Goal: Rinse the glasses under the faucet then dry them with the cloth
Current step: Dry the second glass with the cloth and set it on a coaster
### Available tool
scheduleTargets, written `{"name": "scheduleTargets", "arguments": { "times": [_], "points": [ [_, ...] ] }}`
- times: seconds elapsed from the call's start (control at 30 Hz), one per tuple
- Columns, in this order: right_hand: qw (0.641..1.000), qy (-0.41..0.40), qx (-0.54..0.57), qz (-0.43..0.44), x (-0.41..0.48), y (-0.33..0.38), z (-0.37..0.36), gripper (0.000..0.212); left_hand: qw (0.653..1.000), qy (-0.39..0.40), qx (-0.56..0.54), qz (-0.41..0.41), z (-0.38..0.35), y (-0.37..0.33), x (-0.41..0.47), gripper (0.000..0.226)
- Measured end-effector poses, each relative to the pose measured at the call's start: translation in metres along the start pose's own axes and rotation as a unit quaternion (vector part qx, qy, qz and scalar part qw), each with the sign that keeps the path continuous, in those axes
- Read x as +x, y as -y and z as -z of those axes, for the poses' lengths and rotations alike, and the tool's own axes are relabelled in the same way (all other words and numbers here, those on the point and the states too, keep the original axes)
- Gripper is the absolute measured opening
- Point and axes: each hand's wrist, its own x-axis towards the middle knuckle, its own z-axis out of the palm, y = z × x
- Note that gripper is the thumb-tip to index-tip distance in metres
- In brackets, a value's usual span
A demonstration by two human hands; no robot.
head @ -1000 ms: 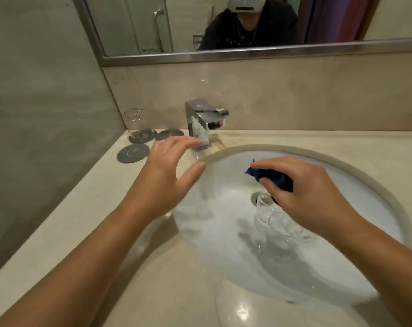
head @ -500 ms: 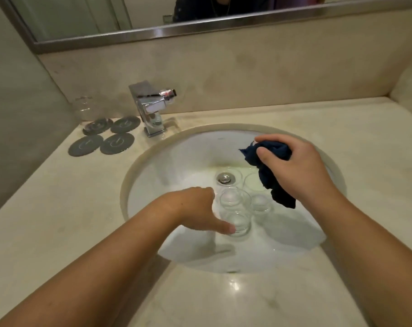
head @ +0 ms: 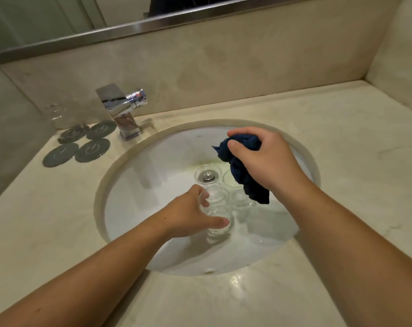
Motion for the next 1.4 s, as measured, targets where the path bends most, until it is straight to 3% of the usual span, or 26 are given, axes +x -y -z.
{"name": "scheduleTargets", "arguments": {
  "times": [0.1, 0.2, 0.33, 0.43, 0.53, 0.63, 0.77, 0.87, 1.0, 1.07, 1.17, 1.27, 1.33, 1.4],
  "points": [
    [1.0, -0.001, 0.018, -0.001, 0.0, 0.001, 0.003, 0.017, 0.999, -0.01, -0.036, 0.007, 0.005, -0.001, -0.002, 0.072],
    [0.999, -0.007, 0.042, -0.007, 0.0, 0.004, 0.007, 0.016, 0.982, 0.012, -0.187, 0.028, 0.025, -0.005, -0.011, 0.072],
    [1.0, -0.011, 0.015, -0.021, 0.001, 0.007, 0.008, 0.015, 0.881, 0.042, -0.469, 0.038, 0.038, -0.013, -0.029, 0.048],
    [0.998, 0.001, -0.046, -0.041, 0.003, 0.004, 0.01, 0.013, 0.816, 0.044, -0.574, 0.055, 0.033, -0.013, -0.039, 0.042],
    [0.992, 0.06, -0.072, -0.079, -0.003, 0.002, 0.012, 0.012, 0.778, 0.028, -0.627, 0.037, 0.029, -0.007, -0.045, 0.069],
    [0.982, 0.129, -0.026, -0.138, -0.01, 0.003, 0.01, 0.023, 0.77, -0.009, -0.638, 0.003, 0.028, -0.004, -0.049, 0.071],
    [0.953, 0.192, 0.095, -0.212, -0.011, 0.004, 0.003, 0.03, 0.808, -0.026, -0.588, -0.025, 0.029, -0.002, -0.052, 0.098],
    [0.945, 0.191, 0.145, -0.224, -0.01, 0.004, 0.003, 0.037, 0.861, -0.055, -0.504, -0.053, 0.034, -0.001, -0.055, 0.085],
    [0.959, 0.156, 0.133, -0.195, -0.006, 0.003, 0.005, 0.039, 0.943, -0.093, -0.311, -0.075, 0.048, 0.002, -0.055, 0.095],
    [0.963, 0.135, 0.143, -0.183, -0.004, 0.002, 0.005, 0.042, 0.968, -0.105, -0.211, -0.083, 0.053, 0.0, -0.056, 0.101],
    [0.969, 0.112, 0.161, -0.151, -0.005, 0.005, 0.004, 0.046, 0.983, -0.101, -0.099, -0.118, 0.05, -0.007, -0.053, 0.103],
    [0.979, 0.092, 0.151, -0.097, -0.009, 0.013, 0.003, 0.048, 0.979, -0.121, -0.052, -0.157, 0.039, -0.009, -0.049, 0.066],
    [0.996, 0.064, 0.067, -0.018, -0.012, 0.014, 0.0, 0.046, 0.973, -0.148, -0.041, -0.171, 0.033, -0.008, -0.046, 0.06],
    [0.996, 0.058, -0.025, 0.07, -0.017, 0.012, -0.006, 0.043, 0.967, -0.178, -0.019, -0.179, 0.031, -0.009, -0.043, 0.068]
  ]
}}
